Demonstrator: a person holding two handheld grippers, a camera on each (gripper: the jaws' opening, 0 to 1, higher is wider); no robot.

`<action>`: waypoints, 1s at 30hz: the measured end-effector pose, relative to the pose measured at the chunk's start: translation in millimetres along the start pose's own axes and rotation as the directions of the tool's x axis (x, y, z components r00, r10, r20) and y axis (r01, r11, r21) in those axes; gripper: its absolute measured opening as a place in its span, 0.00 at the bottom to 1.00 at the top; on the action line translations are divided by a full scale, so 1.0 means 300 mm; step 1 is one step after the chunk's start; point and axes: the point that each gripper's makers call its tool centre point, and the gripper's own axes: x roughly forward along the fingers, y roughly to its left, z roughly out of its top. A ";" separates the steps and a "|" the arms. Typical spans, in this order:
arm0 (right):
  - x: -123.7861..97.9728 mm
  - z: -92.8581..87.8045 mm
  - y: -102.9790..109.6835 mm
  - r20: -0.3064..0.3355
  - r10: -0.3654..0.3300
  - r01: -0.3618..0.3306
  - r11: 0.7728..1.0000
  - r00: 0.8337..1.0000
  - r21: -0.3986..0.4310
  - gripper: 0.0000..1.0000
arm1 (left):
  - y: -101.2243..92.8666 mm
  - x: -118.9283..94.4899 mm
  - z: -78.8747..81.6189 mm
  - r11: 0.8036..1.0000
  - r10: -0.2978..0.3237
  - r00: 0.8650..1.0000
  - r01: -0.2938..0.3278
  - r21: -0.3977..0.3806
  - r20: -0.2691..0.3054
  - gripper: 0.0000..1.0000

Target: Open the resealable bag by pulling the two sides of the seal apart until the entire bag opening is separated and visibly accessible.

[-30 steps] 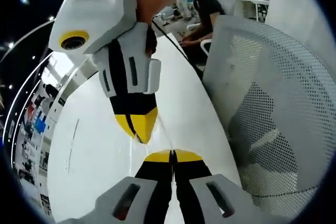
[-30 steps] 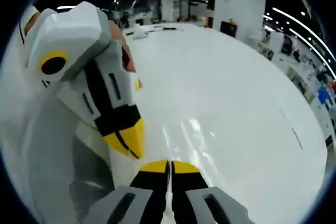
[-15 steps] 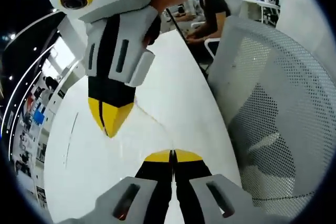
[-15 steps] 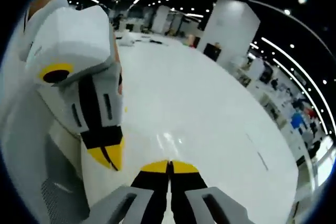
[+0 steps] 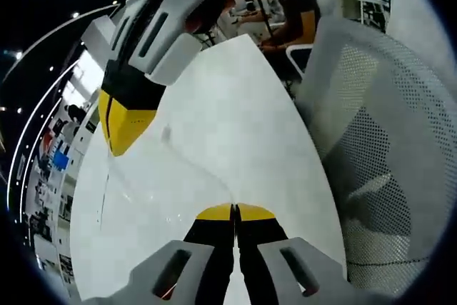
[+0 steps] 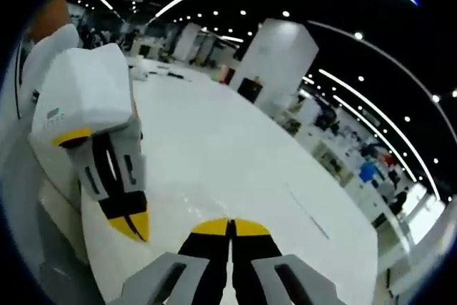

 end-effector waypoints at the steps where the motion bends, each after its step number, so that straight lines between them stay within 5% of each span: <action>1: 0.000 0.000 0.001 0.001 0.000 0.000 1.000 1.000 0.000 0.00 | 0.001 0.000 -0.002 1.000 0.002 1.000 -0.002 0.001 0.000 0.00; 14: 0.017 -0.024 0.028 -0.021 0.037 -0.036 0.999 0.999 0.024 0.00 | 0.049 -0.010 -0.024 0.997 0.065 0.998 -0.065 -0.028 -0.003 0.00; 24: 0.054 -0.048 0.042 -0.060 0.058 -0.057 0.998 0.997 0.021 0.00 | 0.070 -0.033 -0.032 0.992 0.121 0.993 -0.120 -0.041 0.009 0.15; 30: 0.085 -0.079 0.047 -0.103 0.060 -0.060 0.998 0.993 0.006 0.00 | 0.071 -0.062 -0.043 0.988 0.139 0.990 -0.137 -0.077 0.020 0.15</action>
